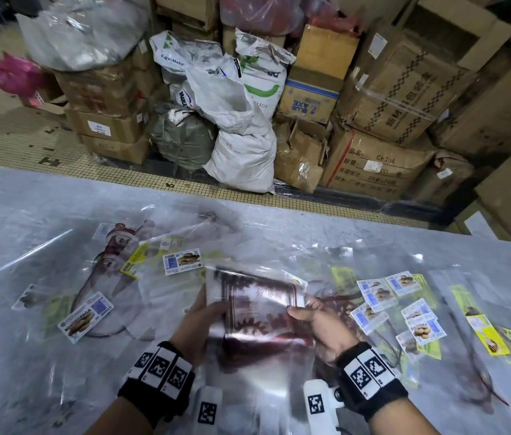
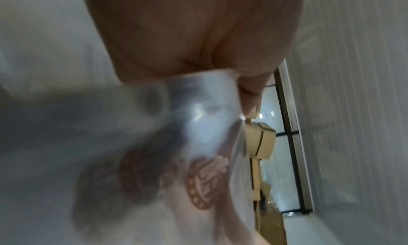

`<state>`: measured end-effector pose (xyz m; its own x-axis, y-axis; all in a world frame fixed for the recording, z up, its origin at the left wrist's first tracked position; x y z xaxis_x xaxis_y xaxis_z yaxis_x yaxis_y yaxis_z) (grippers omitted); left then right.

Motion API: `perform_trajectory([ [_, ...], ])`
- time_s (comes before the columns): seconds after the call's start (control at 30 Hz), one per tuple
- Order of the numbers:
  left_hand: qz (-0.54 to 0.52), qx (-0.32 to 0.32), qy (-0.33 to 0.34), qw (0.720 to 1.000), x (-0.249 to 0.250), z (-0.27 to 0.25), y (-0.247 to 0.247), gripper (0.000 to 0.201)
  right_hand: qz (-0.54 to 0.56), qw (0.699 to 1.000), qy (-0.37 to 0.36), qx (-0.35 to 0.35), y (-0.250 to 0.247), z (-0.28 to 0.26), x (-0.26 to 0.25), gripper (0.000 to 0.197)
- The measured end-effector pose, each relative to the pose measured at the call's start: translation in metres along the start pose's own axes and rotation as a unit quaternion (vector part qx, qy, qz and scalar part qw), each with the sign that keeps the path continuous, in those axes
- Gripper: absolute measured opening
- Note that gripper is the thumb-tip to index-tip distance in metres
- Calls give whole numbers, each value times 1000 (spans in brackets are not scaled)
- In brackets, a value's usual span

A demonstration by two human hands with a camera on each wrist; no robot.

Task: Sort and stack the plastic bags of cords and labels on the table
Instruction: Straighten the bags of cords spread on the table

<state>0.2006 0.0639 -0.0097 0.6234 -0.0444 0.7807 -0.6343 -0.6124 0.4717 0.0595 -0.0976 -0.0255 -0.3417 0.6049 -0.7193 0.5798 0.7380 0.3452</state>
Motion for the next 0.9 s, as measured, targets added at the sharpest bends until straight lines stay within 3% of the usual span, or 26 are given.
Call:
perform_trajectory([
  [0.07, -49, -11, -4, 999, 2, -4, -1, 71, 36, 996, -78, -20, 7, 0, -10, 52],
  [0.13, -63, -31, -17, 997, 1, -5, 2, 61, 67, 992, -106, -26, 9, 2, -13, 59],
  [0.2, -16, -17, -34, 999, -3, -3, -2, 52, 42, 997, -70, -12, 4, 5, -5, 64],
  [0.3, 102, -21, -51, 993, -5, -2, -1, 59, -78, 997, -13, -11, 6, 1, 7, 67],
  [0.43, 93, -42, 68, 992, 30, -11, 8, 79, -9, 991, -130, -18, 16, -10, -16, 75],
  [0.5, 96, -58, 85, 990, 38, -11, 10, 83, -3, 984, -178, -5, 19, -18, -27, 74],
  [0.6, 163, -35, 39, 985, 25, -7, 2, 65, -6, 996, -84, 36, 6, -9, -1, 59],
  [0.7, 209, -43, -30, 976, 6, -8, 1, 47, -135, 988, 25, 65, -3, -4, 33, 35],
  [0.83, 148, -72, -42, 986, -12, -5, 0, 53, -81, 995, 16, 63, -10, -4, 43, 25],
  [0.9, 131, -54, -38, 989, -13, -7, -3, 59, -11, 999, 7, 36, -6, -8, 45, 43],
])
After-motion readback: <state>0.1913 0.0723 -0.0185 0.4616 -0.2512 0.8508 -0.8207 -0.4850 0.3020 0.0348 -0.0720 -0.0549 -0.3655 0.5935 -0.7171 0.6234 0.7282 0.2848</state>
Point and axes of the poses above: each hand's wrist, its own z-axis towards the middle knuckle, its own y-axis out of the palm, x = y × z, the point moved 8 cm from there along z, towards the middle knuckle, and after that the axes turned 10 degrees about -x, right-handed, at the moved point
